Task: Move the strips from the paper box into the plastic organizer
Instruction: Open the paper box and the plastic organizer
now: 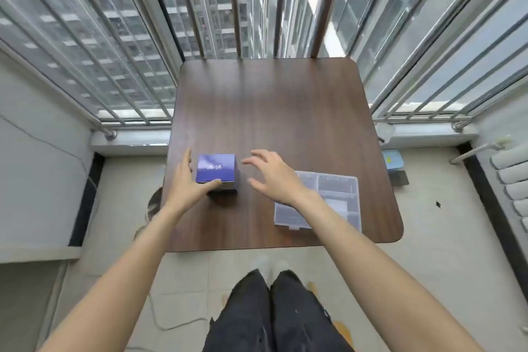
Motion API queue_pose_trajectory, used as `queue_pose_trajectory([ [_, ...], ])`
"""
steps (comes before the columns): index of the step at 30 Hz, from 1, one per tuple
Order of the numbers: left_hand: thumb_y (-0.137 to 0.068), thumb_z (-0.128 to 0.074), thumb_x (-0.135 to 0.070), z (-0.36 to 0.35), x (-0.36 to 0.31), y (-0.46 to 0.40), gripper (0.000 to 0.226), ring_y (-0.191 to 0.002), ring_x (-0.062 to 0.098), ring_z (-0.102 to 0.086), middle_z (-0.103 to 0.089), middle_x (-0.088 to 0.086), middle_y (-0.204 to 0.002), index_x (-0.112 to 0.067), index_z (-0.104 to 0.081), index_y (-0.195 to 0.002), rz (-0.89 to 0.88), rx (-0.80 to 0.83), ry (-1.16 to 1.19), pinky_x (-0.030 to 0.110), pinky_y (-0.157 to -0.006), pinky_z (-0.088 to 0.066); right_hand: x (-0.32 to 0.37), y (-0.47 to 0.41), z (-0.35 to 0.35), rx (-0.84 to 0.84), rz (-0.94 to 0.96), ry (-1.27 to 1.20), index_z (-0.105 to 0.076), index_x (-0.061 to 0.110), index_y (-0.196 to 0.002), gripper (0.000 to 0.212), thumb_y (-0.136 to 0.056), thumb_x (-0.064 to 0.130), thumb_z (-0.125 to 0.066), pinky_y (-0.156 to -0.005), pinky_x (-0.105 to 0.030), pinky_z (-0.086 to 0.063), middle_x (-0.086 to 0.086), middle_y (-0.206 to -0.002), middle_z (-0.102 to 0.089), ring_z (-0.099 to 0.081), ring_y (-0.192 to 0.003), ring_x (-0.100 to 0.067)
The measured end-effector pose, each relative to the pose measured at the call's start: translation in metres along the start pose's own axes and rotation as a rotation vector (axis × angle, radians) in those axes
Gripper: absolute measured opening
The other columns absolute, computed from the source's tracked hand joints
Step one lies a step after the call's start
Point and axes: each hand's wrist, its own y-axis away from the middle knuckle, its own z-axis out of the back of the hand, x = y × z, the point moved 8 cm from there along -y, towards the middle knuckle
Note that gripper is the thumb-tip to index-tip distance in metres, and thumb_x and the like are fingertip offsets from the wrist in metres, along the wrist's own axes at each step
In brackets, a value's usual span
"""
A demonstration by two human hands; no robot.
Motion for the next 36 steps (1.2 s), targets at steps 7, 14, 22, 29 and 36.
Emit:
queue_pose_trajectory([
  [7,-0.056,-0.086,-0.051,-0.021,0.030,-0.009,0.094,-0.124,0.013,-0.050,-0.050,-0.004,-0.136,-0.031,-0.039,-0.135,-0.039,0.133,0.193,0.044,-0.098,-0.048,0.028,-0.052,-0.027,0.072,0.147,0.069,-0.058,0.025,-0.125,0.040,-0.086,0.034,-0.063,-0.094,-0.032,-0.040,-0.003,-0.131,-0.052,-0.048,-0.119,-0.023],
  [14,-0.058,-0.082,-0.054,-0.022,0.035,-0.017,0.091,-0.120,0.007,-0.049,-0.049,-0.004,-0.130,-0.022,-0.043,-0.134,-0.238,-0.095,0.171,0.031,-0.097,-0.045,0.057,-0.067,-0.030,0.005,0.439,0.554,-0.052,0.020,-0.115,0.042,-0.081,0.044,-0.056,-0.061,-0.030,-0.033,-0.001,-0.107,-0.065,-0.059,-0.093,-0.028],
  [22,-0.054,-0.080,-0.047,-0.027,0.023,-0.024,0.087,-0.100,0.003,-0.061,-0.062,-0.004,-0.116,-0.018,-0.048,-0.130,-0.391,-0.187,0.308,0.011,-0.078,-0.045,0.063,-0.063,-0.019,-0.079,0.505,0.613,-0.037,0.015,-0.126,0.059,-0.077,0.042,-0.057,-0.060,-0.035,-0.039,-0.008,-0.080,-0.062,-0.051,-0.067,-0.037],
  [29,-0.051,-0.081,-0.047,-0.039,0.027,-0.014,0.075,-0.085,0.003,-0.065,-0.067,-0.008,-0.097,-0.023,-0.053,-0.116,-0.440,-0.179,0.343,0.015,-0.072,-0.049,0.061,-0.040,-0.026,-0.006,0.564,0.686,-0.041,0.018,-0.122,0.054,-0.081,0.049,-0.055,-0.057,-0.034,-0.039,-0.008,-0.075,-0.056,-0.043,-0.059,-0.032],
  [36,-0.053,-0.090,-0.018,-0.045,0.029,0.009,0.074,-0.079,-0.009,-0.063,-0.063,-0.014,-0.096,-0.037,-0.045,-0.109,-0.506,-0.186,0.297,0.009,-0.072,-0.047,0.048,-0.033,-0.007,-0.064,0.430,0.325,-0.039,0.022,-0.132,0.040,-0.094,0.028,-0.052,-0.069,-0.035,-0.048,-0.009,-0.108,-0.063,-0.058,-0.082,-0.028],
])
